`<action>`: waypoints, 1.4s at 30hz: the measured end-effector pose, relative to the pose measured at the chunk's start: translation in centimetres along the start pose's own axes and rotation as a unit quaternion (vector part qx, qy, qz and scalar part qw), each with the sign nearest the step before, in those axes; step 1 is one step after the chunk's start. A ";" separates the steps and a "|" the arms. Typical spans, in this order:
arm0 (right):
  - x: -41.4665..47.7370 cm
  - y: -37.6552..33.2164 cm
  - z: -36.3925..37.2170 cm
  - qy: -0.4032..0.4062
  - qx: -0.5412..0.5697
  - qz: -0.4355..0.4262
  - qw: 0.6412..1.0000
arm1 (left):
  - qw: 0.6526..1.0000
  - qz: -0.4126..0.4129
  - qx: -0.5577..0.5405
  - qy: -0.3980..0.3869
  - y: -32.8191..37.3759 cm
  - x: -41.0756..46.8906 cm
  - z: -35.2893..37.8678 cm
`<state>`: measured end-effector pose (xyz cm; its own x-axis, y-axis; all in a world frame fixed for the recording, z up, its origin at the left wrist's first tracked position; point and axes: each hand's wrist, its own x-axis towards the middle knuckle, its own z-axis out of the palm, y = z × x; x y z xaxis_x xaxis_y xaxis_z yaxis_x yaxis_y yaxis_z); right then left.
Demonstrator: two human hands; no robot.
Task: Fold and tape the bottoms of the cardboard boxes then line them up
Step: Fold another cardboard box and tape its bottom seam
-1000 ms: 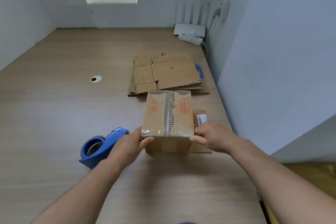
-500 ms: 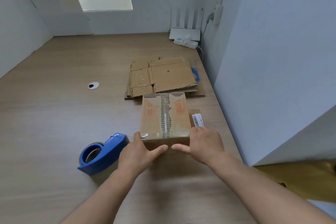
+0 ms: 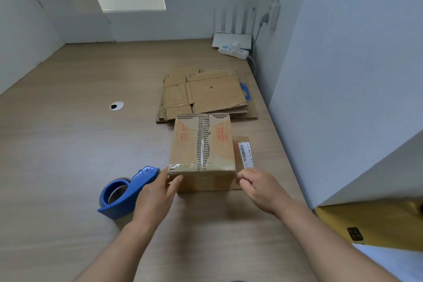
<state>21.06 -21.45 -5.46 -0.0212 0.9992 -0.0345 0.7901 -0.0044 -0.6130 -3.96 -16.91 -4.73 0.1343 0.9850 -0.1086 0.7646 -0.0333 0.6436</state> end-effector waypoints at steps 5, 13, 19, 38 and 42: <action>1.3 -0.2 -1.7 -0.032 0.028 0.010 0.999 | 0.998 0.026 -0.049 0.031 0.2 0.4 -0.4; 2.6 -0.1 -0.6 0.005 -0.102 -0.095 0.990 | 1.000 0.011 -0.027 0.007 -0.6 1.0 0.0; 2.3 0.7 0.4 0.050 -0.097 -0.105 0.988 | 0.979 -0.017 -0.199 -0.051 -1.7 1.8 -0.9; -1.9 -1.7 -1.4 0.080 -0.018 0.153 0.985 | 0.980 -0.028 -0.195 0.005 0.9 3.9 -2.2; -2.0 -5.5 -0.2 0.003 -0.109 0.153 0.982 | 0.989 -0.021 -0.143 -0.026 3.1 6.1 -2.3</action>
<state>16.88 -23.43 -1.81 0.2406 0.9525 -0.1868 0.8710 -0.2968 -0.3915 -2.18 -10.67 -1.65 0.1451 0.9740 -0.1739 0.5611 0.0637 0.8253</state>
